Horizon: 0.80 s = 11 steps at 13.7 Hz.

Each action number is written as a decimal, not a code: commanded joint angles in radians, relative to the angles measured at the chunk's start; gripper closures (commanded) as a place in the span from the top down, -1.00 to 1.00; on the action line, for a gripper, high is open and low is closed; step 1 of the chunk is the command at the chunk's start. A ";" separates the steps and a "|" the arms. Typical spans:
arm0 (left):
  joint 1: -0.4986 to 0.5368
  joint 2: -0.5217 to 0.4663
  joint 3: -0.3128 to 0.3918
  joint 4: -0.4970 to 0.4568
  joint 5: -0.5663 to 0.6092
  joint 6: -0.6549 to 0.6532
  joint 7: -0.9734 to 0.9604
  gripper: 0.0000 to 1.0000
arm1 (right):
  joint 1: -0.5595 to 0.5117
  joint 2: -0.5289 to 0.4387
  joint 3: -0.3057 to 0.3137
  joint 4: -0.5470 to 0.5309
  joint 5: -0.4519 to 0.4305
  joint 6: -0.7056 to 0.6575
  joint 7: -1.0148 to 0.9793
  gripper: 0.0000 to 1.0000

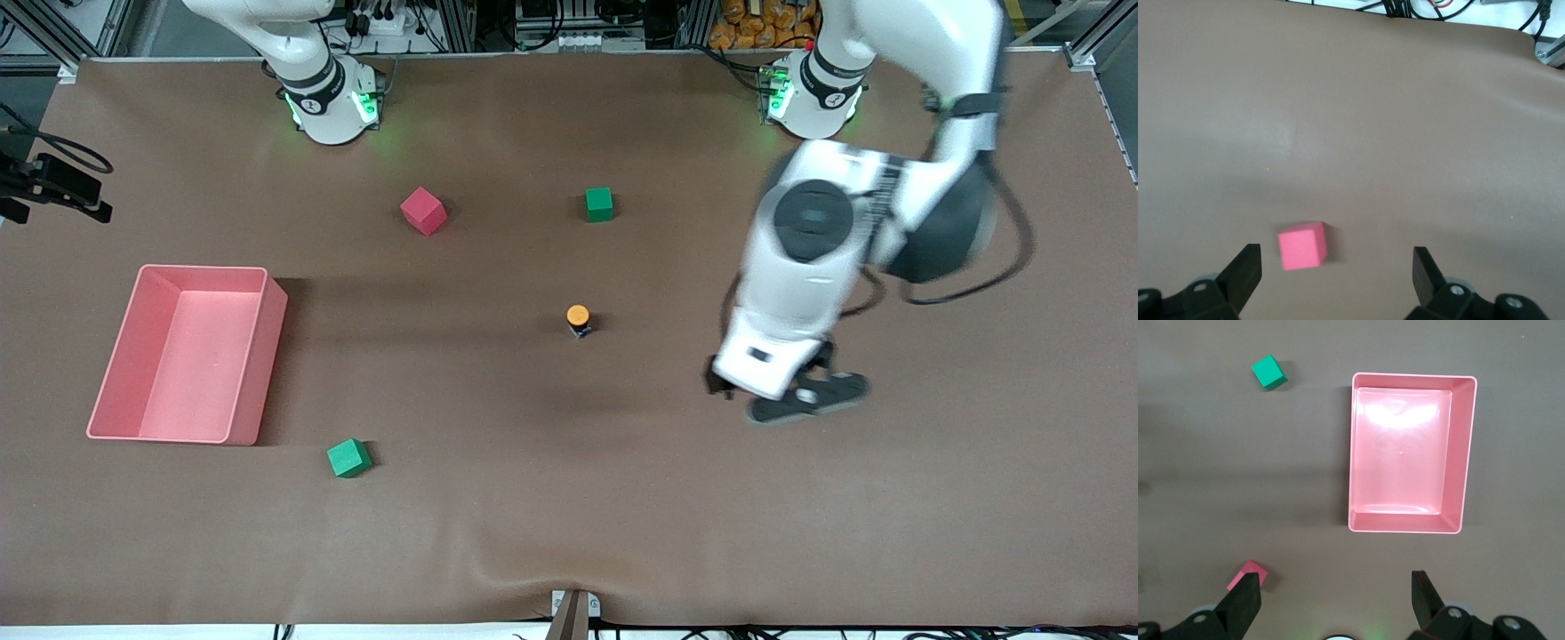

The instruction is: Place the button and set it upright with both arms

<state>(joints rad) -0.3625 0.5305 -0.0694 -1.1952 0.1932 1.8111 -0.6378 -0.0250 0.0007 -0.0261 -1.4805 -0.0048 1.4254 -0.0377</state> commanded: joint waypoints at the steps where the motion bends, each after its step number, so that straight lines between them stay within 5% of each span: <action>1: 0.164 -0.067 -0.131 -0.037 -0.023 -0.071 0.116 1.00 | -0.004 -0.010 0.022 0.002 0.002 0.012 0.039 1.00; 5: 0.305 -0.136 -0.139 -0.050 -0.151 -0.195 0.324 1.00 | -0.004 -0.010 0.022 0.000 0.005 0.021 0.041 1.00; 8: 0.310 -0.231 -0.073 -0.092 -0.175 -0.263 0.401 1.00 | -0.006 -0.010 0.022 -0.003 0.005 0.017 0.041 1.00; 11: 0.312 -0.436 -0.030 -0.306 -0.205 -0.269 0.418 1.00 | -0.006 -0.010 0.020 -0.004 0.005 0.015 0.041 1.00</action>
<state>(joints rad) -0.0456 0.2776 -0.1256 -1.2907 0.0122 1.5273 -0.2391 -0.0240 0.0008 -0.0107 -1.4807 -0.0048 1.4434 -0.0107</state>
